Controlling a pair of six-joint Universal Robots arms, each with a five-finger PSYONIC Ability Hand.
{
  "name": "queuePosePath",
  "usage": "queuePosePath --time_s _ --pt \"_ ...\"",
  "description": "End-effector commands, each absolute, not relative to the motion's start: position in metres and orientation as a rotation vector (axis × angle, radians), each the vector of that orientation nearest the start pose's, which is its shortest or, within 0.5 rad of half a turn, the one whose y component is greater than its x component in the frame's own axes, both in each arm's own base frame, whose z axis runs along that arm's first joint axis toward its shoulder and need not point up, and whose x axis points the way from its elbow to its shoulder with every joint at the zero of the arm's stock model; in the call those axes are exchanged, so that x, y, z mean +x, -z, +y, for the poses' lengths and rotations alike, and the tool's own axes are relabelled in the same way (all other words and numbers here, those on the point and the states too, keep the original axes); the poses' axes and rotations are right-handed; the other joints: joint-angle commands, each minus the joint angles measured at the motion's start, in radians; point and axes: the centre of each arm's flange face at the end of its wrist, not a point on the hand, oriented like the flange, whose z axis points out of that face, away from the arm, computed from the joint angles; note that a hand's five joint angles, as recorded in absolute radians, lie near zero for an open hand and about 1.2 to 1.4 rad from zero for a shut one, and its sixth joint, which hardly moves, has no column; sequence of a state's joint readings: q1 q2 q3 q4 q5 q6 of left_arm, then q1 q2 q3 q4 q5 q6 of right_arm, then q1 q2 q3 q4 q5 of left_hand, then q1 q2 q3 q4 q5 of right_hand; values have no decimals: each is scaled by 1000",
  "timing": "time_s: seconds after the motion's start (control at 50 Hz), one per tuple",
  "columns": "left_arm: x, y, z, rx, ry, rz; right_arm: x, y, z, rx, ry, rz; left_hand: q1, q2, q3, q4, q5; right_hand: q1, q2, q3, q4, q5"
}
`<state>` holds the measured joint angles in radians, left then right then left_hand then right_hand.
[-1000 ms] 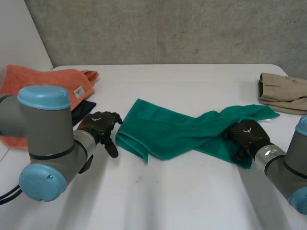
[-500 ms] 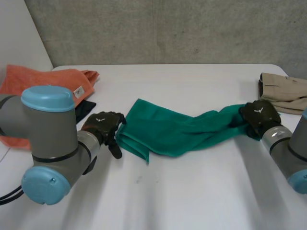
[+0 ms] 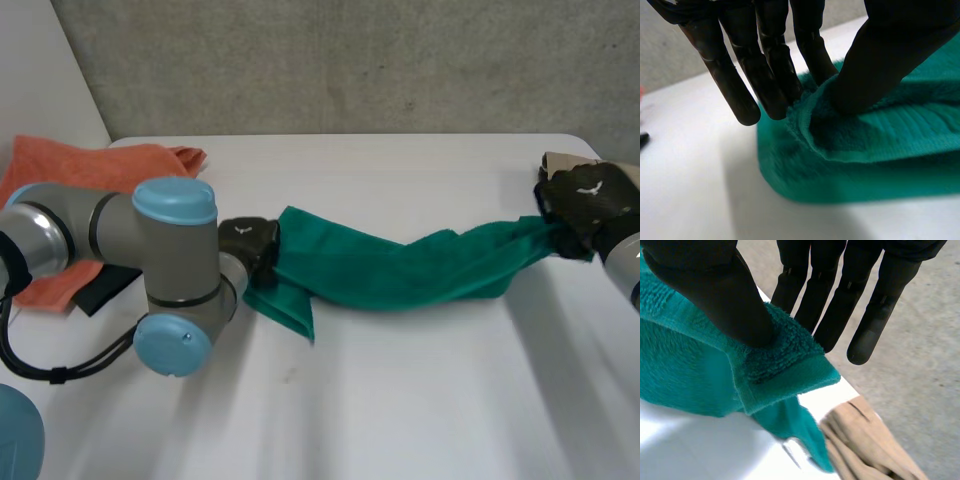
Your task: Fold the laundry.
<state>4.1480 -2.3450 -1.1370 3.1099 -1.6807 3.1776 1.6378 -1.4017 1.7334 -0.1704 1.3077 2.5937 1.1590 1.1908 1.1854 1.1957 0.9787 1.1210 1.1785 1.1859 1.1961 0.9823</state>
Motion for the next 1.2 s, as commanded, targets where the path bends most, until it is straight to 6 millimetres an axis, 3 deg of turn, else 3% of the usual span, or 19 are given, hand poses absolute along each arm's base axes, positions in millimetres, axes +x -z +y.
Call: queuePosePath --time_s 0.02,0.08,0.14,0.18,0.24,0.3,0.32,0.36,0.38,0.4,0.48,0.8,0.94,1.0,1.04,1.1,1.12,1.16,1.2 --pt "-321 -187 -302 645 2037 2588 164 -268 -310 -1091 2286 2227 237 205 211 201 243 275 218 210 200 239" --pt "-303 -223 -301 591 2121 2525 164 -299 -300 -1149 2326 2208 237 205 211 201 243 275 218 210 200 239" --pt "-293 -241 -297 580 2162 2473 165 -325 -288 -1168 2338 2194 237 205 211 201 243 275 218 210 200 239" --pt "-289 -256 -290 610 2194 2411 166 -332 -284 -1174 2328 2192 237 205 211 201 243 275 218 210 200 239" --pt "-286 -260 -288 680 2179 2334 166 -335 -280 -1180 2288 2213 237 205 211 201 243 275 218 210 200 239" --pt "-287 -248 -290 742 2121 2316 165 -332 -280 -1176 2256 2235 237 205 211 201 243 275 218 210 200 239" --pt "-288 -232 -293 787 2050 2330 165 -329 -281 -1177 2237 2242 237 205 211 201 243 275 218 210 200 239" --pt "-290 -221 -293 804 2007 2352 167 -319 -282 -1187 2181 2259 177 145 150 140 182 275 218 210 200 239" --pt "-292 -207 -292 828 1957 2385 167 -314 -283 -1187 2157 2271 -283 -315 -310 -320 -277 275 218 210 200 239" --pt "-294 -199 -290 839 1933 2405 167 -308 -284 -1191 2132 2281 -424 -456 -451 -461 -419 275 218 210 200 239" --pt "-304 -176 -286 842 1884 2481 169 -291 -288 -1201 2054 2324 -607 -639 -634 -644 -602 275 218 210 200 239" --pt "-285 -155 -271 756 1678 2659 161 -274 -301 -1195 2050 2359 -667 -698 -693 -703 -661 275 218 210 200 239" --pt "-266 -150 -277 687 1629 2673 158 -270 -306 -1185 2050 2372 -640 -672 -667 -677 -634 275 218 210 200 239" --pt "-263 -145 -282 677 1612 2681 158 -267 -309 -1186 2053 2373 -532 -564 -558 -569 -526 275 218 210 200 239" --pt "-263 -135 -284 686 1577 2696 157 -264 -314 -1184 2052 2378 -380 -412 -406 -417 -374 275 218 210 200 239" --pt "-265 -121 -293 696 1537 2693 158 -262 -323 -1175 2080 2367 104 73 78 68 110 275 218 210 200 239" --pt "-269 -125 -302 689 1575 2673 159 -262 -327 -1176 2098 2353 236 204 209 199 242 275 218 210 200 239" --pt "-273 -132 -312 685 1635 2642 159 -261 -340 -1160 2149 2335 237 205 211 201 243 275 218 210 200 239" --pt "-281 -155 -331 663 1780 2567 159 -262 -351 -1140 2206 2319 237 205 211 201 243 275 218 210 200 239"
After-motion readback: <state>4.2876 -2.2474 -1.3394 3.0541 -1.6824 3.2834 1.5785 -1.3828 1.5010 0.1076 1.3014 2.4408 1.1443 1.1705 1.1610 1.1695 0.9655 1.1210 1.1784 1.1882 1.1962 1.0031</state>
